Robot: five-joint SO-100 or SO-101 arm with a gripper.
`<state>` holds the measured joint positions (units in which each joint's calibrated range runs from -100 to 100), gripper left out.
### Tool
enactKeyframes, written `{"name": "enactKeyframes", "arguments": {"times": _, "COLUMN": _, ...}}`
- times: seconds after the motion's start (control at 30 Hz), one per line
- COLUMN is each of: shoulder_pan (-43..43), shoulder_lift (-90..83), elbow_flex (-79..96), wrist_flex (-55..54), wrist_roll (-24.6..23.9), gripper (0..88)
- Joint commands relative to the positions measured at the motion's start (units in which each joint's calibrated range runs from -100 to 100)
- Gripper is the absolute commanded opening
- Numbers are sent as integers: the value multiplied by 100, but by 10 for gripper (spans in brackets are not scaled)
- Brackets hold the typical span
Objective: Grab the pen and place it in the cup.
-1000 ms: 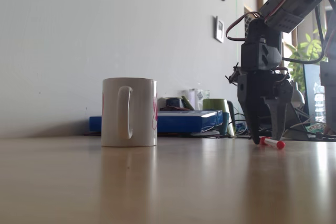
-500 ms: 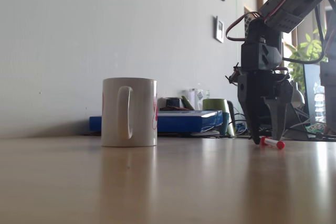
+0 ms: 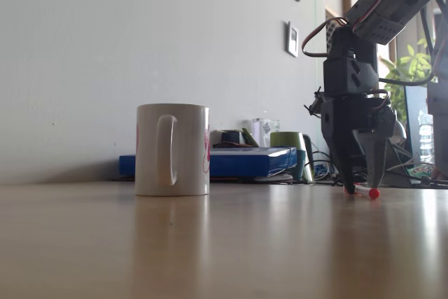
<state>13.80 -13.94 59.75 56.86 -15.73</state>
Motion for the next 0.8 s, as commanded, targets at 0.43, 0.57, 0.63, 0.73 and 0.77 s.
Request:
{"name": "enactKeyframes", "arguments": {"times": 0.43, "shoulder_pan": -24, "shoulder_lift": 282, "elbow_flex": 32, "wrist_flex": 64, "wrist_roll": -9, "gripper": 144}}
{"name": "enactKeyframes", "arguments": {"times": 0.57, "shoulder_pan": -33, "shoulder_lift": 282, "elbow_flex": 32, "wrist_flex": 64, "wrist_roll": 18, "gripper": 78}}
{"name": "enactKeyframes", "arguments": {"times": 0.63, "shoulder_pan": -49, "shoulder_lift": 282, "elbow_flex": 23, "wrist_flex": 64, "wrist_roll": 44, "gripper": 38}}
{"name": "enactKeyframes", "arguments": {"times": 0.73, "shoulder_pan": -58, "shoulder_lift": 282, "elbow_flex": 23, "wrist_flex": 64, "wrist_roll": 12, "gripper": 35}}
{"name": "enactKeyframes", "arguments": {"times": 0.77, "shoulder_pan": -66, "shoulder_lift": 282, "elbow_flex": 23, "wrist_flex": 64, "wrist_roll": 12, "gripper": 32}}
